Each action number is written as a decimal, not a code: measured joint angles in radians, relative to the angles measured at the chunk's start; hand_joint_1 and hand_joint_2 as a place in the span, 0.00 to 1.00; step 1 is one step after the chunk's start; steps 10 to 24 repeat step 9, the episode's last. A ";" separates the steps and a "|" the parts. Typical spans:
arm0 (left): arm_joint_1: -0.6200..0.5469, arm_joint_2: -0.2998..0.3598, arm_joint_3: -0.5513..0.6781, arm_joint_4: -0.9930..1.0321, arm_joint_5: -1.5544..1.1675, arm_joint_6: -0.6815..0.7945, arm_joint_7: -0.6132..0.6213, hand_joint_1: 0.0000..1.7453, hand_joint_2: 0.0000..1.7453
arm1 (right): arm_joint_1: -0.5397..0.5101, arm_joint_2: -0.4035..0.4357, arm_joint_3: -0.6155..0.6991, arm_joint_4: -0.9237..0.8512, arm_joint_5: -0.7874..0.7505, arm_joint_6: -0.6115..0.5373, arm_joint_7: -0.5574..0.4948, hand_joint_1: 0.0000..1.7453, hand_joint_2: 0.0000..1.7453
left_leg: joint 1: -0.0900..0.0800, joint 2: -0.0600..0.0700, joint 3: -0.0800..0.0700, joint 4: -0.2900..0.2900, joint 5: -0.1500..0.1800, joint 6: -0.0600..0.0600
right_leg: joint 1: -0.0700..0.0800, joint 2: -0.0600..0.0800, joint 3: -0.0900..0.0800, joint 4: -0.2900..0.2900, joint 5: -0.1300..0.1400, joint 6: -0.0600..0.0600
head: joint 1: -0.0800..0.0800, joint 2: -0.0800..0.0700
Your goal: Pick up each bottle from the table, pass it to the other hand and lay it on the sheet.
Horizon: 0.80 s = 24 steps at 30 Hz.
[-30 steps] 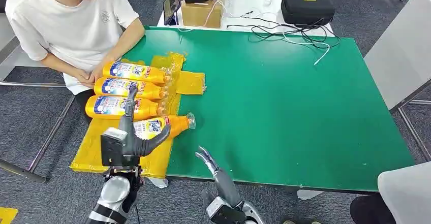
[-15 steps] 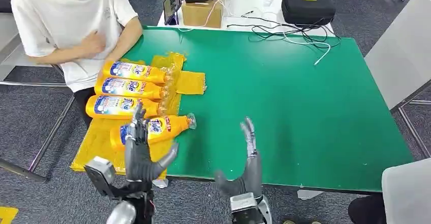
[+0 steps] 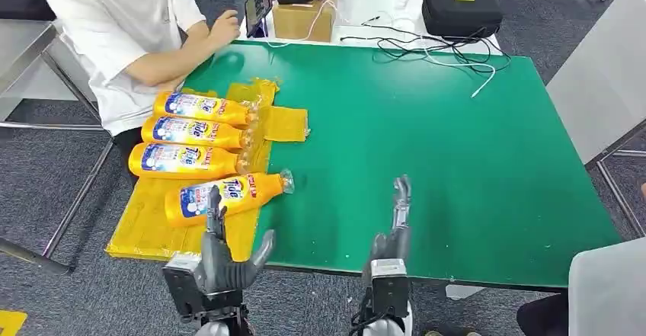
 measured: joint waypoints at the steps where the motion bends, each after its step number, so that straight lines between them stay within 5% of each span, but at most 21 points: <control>1: -0.002 0.000 -0.001 0.014 -0.020 0.002 0.000 0.00 0.00 | 0.001 -0.009 0.012 -0.009 0.006 0.005 0.001 0.00 0.00 | 0.000 0.000 0.000 0.000 0.000 0.000 | 0.000 0.000 0.000 0.000 0.000 0.000 | 0.000 0.000; 6: -0.025 -0.001 -0.012 0.072 -0.085 0.047 0.000 0.00 0.00 | 0.011 -0.039 0.037 -0.012 -0.013 0.039 0.006 0.00 0.00 | 0.000 0.000 0.000 0.000 0.000 0.000 | 0.000 0.000 0.000 0.000 0.000 0.000 | 0.000 0.000; 7: -0.029 -0.001 -0.016 0.079 -0.098 0.058 0.000 0.00 1.00 | 0.011 -0.043 0.039 -0.008 -0.013 0.044 0.005 0.00 1.00 | 0.000 0.000 0.000 0.000 0.000 0.000 | 0.000 0.000 0.000 0.000 0.000 0.000 | 0.000 0.000; 24: -0.030 -0.005 -0.019 0.082 -0.138 0.072 0.000 0.00 1.00 | 0.011 -0.048 0.045 0.001 -0.014 0.047 -0.003 0.00 1.00 | 0.000 0.000 0.000 0.000 0.000 0.000 | 0.000 0.000 0.000 0.000 0.000 0.000 | 0.000 0.000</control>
